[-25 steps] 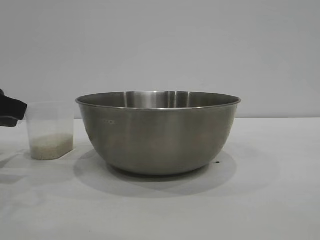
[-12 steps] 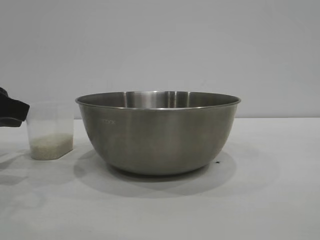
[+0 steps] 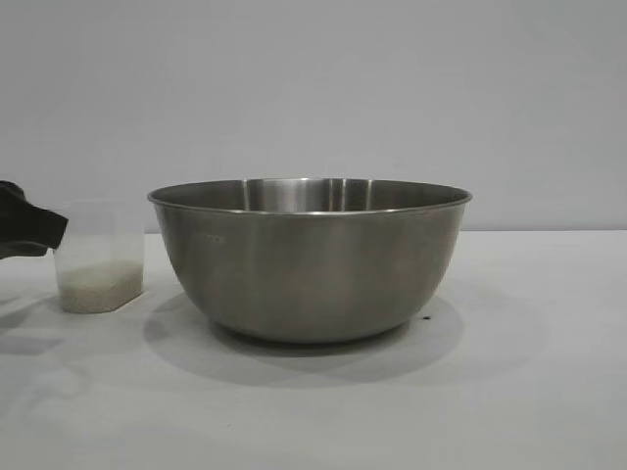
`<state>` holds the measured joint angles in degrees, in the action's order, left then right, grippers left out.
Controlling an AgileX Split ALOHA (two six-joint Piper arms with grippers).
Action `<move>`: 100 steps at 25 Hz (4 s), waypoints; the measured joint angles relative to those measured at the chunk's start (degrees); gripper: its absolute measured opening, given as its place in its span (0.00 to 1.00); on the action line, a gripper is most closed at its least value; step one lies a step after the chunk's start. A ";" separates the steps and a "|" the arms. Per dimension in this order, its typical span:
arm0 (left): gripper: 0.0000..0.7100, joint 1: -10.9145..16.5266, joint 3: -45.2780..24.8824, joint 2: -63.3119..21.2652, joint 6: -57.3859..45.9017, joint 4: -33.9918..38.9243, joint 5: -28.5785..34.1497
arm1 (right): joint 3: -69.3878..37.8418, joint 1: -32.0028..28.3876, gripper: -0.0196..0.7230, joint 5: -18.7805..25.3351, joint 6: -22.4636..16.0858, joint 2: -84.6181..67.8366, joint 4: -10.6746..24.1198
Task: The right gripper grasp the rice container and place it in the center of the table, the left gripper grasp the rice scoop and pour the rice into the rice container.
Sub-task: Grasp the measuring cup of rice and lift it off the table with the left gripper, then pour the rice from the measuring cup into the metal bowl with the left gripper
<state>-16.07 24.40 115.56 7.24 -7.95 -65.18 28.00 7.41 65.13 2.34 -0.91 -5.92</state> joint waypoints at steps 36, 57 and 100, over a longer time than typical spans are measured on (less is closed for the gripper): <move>0.00 0.00 7.21 -9.19 14.03 4.01 0.39 | 0.00 0.00 0.77 0.00 0.00 0.00 0.00; 0.00 0.00 17.22 -12.71 39.81 40.64 0.39 | 0.00 0.00 0.77 0.00 0.00 0.00 0.00; 0.00 -6.73 17.31 -12.51 101.06 49.73 0.07 | 0.00 0.00 0.77 0.00 0.00 0.00 0.00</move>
<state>-22.80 41.71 103.05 108.30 41.78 -65.11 28.00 7.41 65.13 2.34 -0.91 -5.92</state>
